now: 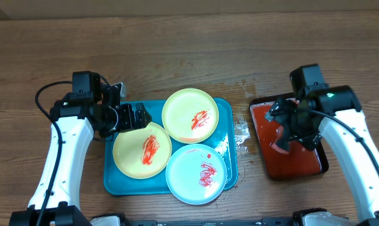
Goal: Clean dirty plates on tray and stack at the side
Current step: 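Lower the right gripper and grasp the green-and-pink sponge in the water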
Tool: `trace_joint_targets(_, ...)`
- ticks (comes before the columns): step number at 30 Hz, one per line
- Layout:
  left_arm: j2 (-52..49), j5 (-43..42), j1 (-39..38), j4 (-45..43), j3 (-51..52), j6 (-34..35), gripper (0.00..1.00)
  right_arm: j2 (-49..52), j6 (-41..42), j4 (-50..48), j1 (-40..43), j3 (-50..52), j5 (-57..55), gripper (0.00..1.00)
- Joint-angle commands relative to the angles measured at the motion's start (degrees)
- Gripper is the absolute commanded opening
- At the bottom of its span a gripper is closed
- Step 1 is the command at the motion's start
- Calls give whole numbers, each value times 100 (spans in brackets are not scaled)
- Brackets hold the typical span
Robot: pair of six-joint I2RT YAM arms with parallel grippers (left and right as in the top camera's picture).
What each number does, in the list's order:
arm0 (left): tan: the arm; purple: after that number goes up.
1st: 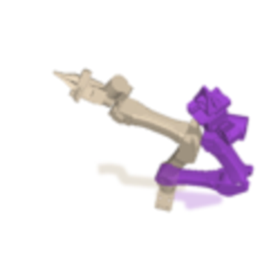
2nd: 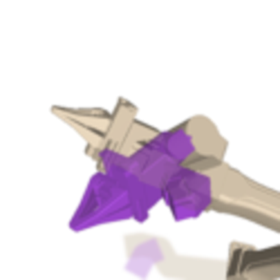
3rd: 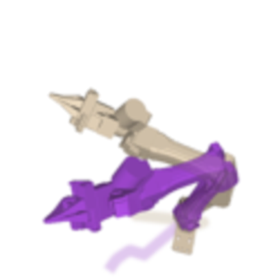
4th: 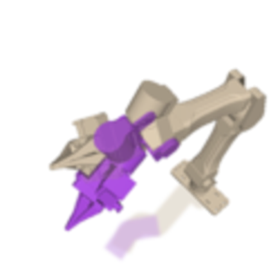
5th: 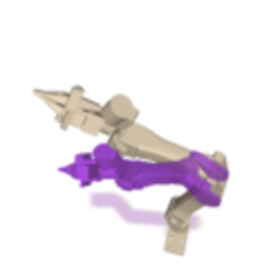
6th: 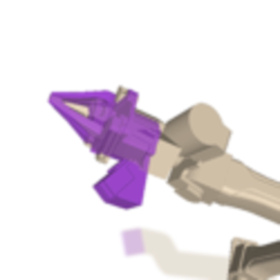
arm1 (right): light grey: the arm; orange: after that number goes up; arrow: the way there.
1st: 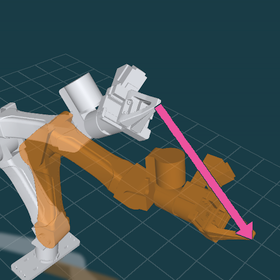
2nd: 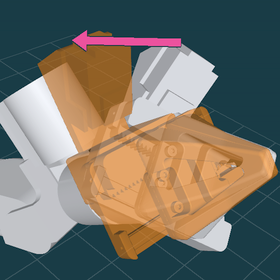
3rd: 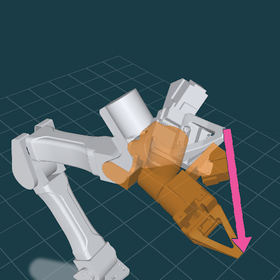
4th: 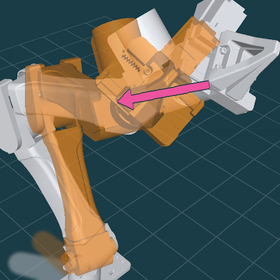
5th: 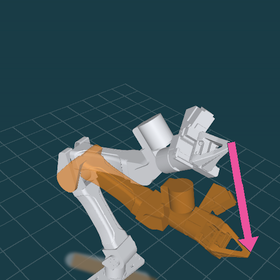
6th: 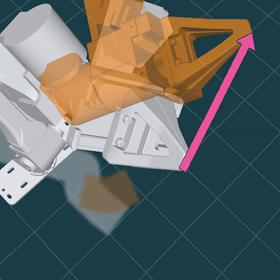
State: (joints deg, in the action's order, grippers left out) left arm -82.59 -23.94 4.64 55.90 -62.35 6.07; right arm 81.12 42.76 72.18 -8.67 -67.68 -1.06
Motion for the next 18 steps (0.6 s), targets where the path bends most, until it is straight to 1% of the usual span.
trace_joint_targets(1, -24, -96, 17, 46, -140, -4, 100, 2, -223, -531, -33, 522, -96, 100)
trace_joint_targets(4, -24, -57, 17, -9, -140, -4, 94, 2, -225, -988, -22, 874, -107, 99)
trace_joint_targets(6, -24, 2, 15, -24, -140, -2, 92, 7, -201, -1196, 9, 1014, -107, 98)
trace_joint_targets(7, -24, 2, 17, -24, -140, -4, 91, 9, -181, -1305, 44, 1084, -131, 91)
trace_joint_targets(8, -24, 13, 15, -22, -140, -4, 90, 15, -98, -1364, 87, 1134, -201, 87)
trace_joint_targets(13, -24, 24, 17, -24, -140, -7, 90, 177, -251, -1781, 330, 1217, -374, 78)
trace_joint_targets(17, -24, 87, 17, -26, -140, -9, 90, 581, -271, -2055, 466, 1217, -400, 79)
trace_joint_targets(18, -24, 127, 17, -28, -140, -7, 90, 684, -273, -2103, 481, 1217, -396, 76)
